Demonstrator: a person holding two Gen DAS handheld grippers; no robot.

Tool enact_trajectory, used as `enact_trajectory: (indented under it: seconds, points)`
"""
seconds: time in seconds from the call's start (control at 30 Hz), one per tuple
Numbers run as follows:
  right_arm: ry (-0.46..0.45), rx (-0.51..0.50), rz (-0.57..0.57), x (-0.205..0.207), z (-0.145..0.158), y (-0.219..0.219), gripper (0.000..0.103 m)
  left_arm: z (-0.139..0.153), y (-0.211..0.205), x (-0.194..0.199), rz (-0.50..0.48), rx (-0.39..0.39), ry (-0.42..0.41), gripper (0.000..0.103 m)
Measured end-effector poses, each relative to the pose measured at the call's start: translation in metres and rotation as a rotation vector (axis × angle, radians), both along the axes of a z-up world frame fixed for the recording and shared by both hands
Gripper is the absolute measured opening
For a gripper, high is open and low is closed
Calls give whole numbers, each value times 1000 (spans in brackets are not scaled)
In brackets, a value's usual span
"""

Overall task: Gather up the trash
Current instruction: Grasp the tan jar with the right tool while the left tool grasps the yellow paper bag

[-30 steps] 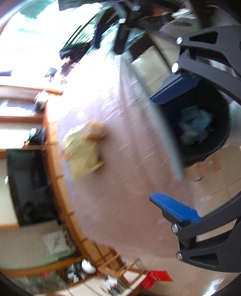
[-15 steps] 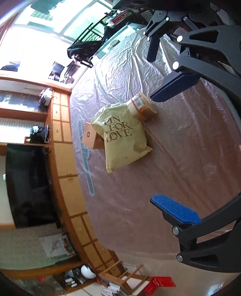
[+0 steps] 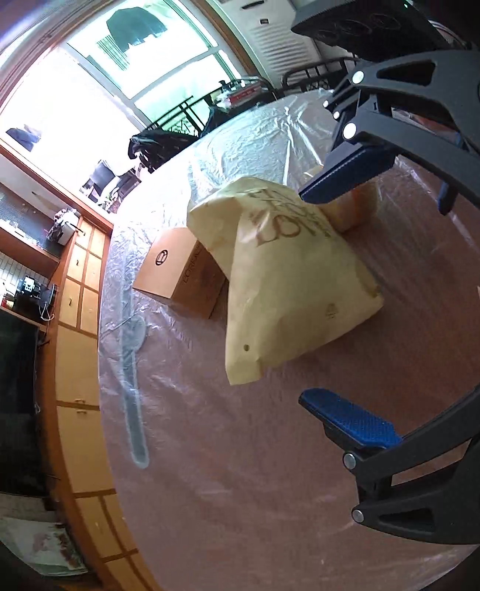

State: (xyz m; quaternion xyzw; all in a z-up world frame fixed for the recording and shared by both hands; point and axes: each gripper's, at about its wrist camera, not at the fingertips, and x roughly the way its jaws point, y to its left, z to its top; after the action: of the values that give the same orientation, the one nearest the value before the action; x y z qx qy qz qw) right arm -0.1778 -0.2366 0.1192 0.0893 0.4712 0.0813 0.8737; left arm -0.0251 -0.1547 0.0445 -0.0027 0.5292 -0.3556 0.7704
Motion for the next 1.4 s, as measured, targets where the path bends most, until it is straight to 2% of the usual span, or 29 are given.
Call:
enact_trajectory:
  seconds: [0.2,0.33,0.5,0.6,0.67,0.73,0.77,0.8,0.97,1.1,1.2,1.27,1.4]
  points:
    - [-17,-7,-24,10,-4,4,99,-13,-12,9,-50,-17,16,100]
    - [-14,33,-61,12,-7,1,96,-16,-14,15,-60,-51,25,100]
    - [-6,115,-80,12,-9,-6,93,-16,-9,19,-81,-107,60,85]
    - [11,105,-85,15,-12,-7,81,-18,-8,20,-92,-141,83,77]
    - [12,98,-84,16,-13,-7,79,-18,-5,20,-99,-159,94,68]
    - [15,86,-84,18,-12,-8,68,-17,-3,19,-101,-164,92,63]
    - [17,67,-89,19,-12,-7,54,-16,-2,19,-98,-165,85,59]
    - [18,57,-92,20,-11,-7,48,-14,0,19,-94,-167,82,57]
    - [27,84,-65,21,-13,-6,48,-9,11,22,-62,-202,91,48]
    - [28,118,-69,15,-11,-10,48,2,24,22,-32,-260,94,45]
    - [26,121,-58,13,-9,-12,48,8,32,18,-18,-274,90,44]
    - [22,122,-50,10,-6,-13,48,10,35,14,-11,-265,77,44]
    - [21,121,-48,3,-2,-22,48,9,42,-1,7,-186,22,44]
